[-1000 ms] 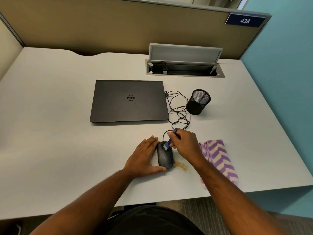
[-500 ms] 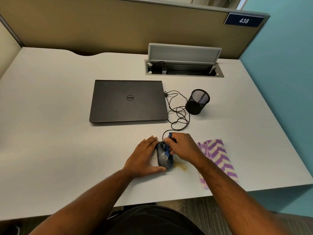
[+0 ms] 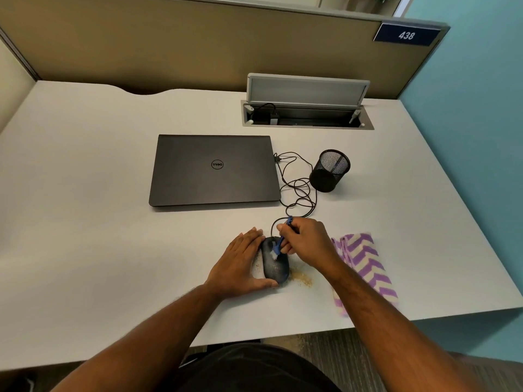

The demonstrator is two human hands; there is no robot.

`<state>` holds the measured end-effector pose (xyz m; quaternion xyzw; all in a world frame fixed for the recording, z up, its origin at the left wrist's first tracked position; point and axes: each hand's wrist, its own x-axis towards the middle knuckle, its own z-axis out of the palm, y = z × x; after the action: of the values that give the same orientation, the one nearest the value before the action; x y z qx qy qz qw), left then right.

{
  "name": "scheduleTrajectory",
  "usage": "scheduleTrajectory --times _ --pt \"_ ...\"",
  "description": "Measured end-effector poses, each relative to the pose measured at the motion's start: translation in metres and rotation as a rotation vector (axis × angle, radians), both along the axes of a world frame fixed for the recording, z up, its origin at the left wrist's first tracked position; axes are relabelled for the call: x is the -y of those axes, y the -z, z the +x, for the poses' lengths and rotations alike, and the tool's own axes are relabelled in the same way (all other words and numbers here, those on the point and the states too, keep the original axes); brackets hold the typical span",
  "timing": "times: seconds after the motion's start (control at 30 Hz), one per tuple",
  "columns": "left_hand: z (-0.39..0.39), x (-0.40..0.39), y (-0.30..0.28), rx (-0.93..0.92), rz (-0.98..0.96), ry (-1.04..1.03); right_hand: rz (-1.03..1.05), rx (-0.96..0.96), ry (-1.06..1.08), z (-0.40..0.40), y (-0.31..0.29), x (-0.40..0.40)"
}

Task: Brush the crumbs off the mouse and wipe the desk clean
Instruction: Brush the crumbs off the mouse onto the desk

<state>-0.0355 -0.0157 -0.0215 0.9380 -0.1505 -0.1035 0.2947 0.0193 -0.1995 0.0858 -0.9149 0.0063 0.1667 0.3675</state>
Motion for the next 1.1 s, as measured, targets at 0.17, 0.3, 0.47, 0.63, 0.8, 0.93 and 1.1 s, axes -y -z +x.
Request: scheduleTrajectory --times 0.17,0.3,0.47,0.63,0.8,0.93,1.1 --pt "0.0003 0.0001 0.0005 0.001 0.005 0.007 -0.138 0.041 -0.039 -0.0048 0.0059 0.0048" --pt "-0.0003 0.0002 -0.0004 0.017 0.01 0.001 -0.04 -0.026 -0.055 -0.0064 0.004 0.0002" --pt "-0.0002 0.0005 -0.0008 0.002 0.005 -0.004 0.012 0.084 0.074 -0.0055 0.0039 0.0031" --pt "-0.0001 0.0006 -0.0009 0.014 0.004 0.0 -0.146 -0.007 -0.139 -0.0052 0.0038 0.0054" --pt "0.0001 0.0011 0.0001 -0.015 -0.009 -0.009 -0.126 0.122 0.016 0.0002 0.0032 0.0092" --pt "0.0001 0.0012 0.0005 -0.007 -0.004 -0.008 -0.192 0.087 -0.054 -0.007 0.0089 0.0078" --pt "0.0003 0.0009 0.0015 -0.005 0.001 -0.006 -0.134 -0.002 -0.095 -0.0084 0.0029 0.0048"
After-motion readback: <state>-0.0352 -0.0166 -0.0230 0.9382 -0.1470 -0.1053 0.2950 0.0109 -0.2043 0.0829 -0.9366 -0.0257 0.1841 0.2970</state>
